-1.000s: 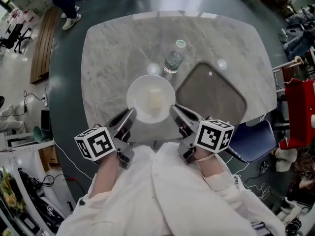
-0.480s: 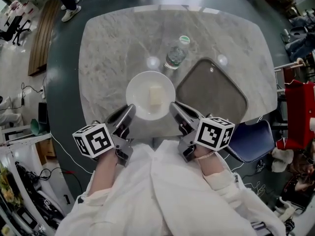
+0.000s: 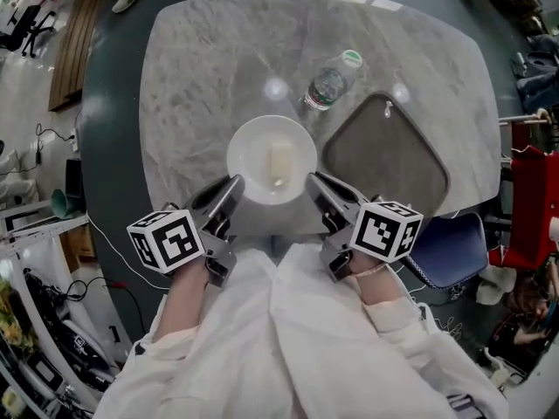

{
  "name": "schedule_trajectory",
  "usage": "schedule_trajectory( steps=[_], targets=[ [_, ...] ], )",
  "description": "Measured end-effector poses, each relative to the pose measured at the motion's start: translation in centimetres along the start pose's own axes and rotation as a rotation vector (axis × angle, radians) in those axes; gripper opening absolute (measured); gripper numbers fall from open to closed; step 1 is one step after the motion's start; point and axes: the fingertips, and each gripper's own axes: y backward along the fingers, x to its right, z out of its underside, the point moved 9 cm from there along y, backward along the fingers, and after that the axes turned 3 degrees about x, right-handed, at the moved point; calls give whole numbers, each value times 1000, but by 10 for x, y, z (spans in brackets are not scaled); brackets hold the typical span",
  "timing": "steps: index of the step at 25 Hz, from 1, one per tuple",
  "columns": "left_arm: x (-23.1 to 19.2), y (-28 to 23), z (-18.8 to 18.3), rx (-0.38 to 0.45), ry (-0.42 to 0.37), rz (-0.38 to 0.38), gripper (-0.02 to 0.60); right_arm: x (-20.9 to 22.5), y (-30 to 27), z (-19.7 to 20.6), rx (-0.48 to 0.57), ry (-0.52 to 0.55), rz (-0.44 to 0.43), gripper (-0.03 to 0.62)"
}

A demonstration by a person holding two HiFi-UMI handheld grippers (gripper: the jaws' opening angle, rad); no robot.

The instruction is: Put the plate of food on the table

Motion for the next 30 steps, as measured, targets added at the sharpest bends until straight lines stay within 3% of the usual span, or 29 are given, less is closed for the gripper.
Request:
schedule_trajectory(
  steps=[12,30],
  targets=[
    [-33,-13,3,-76,30,-44,54,18,-27,11,-63,-13,34,15],
    [-61,-41,24,-182,6,-101,54,54,-41,31,-126,-36,141,14]
  ],
)
